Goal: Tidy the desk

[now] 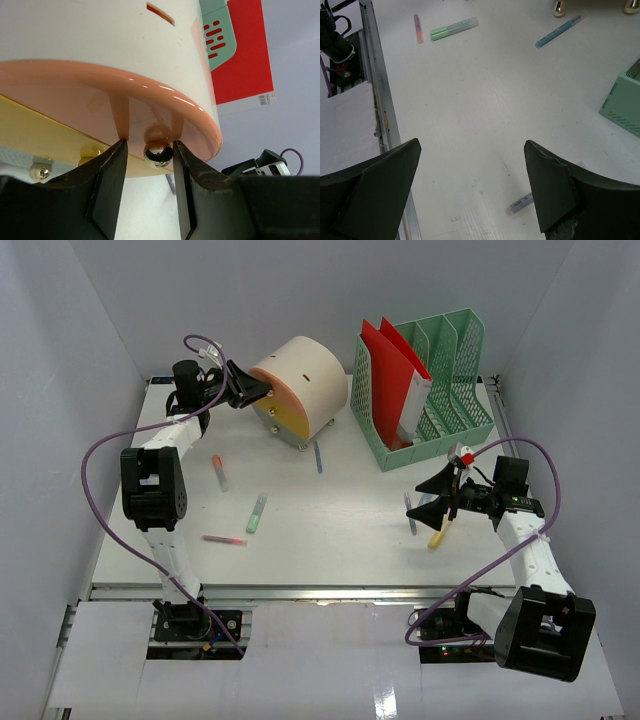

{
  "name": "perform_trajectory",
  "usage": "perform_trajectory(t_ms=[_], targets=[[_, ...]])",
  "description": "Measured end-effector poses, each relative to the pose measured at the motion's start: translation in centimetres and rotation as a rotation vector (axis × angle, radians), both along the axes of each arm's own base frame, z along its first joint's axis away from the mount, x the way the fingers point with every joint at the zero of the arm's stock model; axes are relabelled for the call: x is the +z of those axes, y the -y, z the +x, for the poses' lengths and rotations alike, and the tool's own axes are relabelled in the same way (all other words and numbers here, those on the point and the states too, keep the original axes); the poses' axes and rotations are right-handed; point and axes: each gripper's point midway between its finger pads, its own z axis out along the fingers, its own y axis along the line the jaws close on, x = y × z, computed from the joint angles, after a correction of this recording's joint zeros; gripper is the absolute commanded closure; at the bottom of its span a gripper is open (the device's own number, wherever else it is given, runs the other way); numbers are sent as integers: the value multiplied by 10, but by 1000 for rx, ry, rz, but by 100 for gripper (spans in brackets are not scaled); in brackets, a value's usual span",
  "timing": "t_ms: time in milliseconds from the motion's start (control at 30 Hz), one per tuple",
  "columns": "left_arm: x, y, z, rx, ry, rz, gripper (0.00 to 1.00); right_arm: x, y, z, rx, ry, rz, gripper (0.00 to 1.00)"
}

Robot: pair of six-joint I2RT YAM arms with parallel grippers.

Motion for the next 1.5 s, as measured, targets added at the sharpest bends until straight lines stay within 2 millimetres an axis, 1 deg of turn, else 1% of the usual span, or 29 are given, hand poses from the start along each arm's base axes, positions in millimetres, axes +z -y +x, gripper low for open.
perform_trajectory(t_ms=[233,333,433,700,767,900,933,1067,1167,1267,1367,1500], targets=[[2,3,-1,-9,1,-1,52,0,1,1,-4,-1,-2,10],[1,3,-1,-10,-2,0,44,0,2,1,-8,-1,-3,10],[-2,3,-3,-11,-14,5,42,0,2,1,-11,-1,-3,10],[-5,5,-5,-17,-30,11,45,-3,4,3,-16,-13,-1,10],[-5,5,-5,-17,-31,12,48,-3,4,3,-16,-14,0,10],[-3,6,-7,-24,-30,8,65,-3,4,3,-18,-14,0,10],[-2,6,-7,-27,-29,5,68,-3,4,3,-19,-14,0,10],[1,7,-10,-31,-27,0,74,-3,6,4,-25,-14,-1,10],[1,6,-13,-32,-33,-3,75,-3,7,5,-30,-15,-2,10],[1,-3,-21,-16,-38,0,74,-4,7,5,-34,-15,-6,10],[4,-19,-35,7,-41,7,72,-5,8,6,-39,-15,-10,10],[5,-40,-57,30,-37,16,64,-7,10,8,-49,-18,-19,10]])
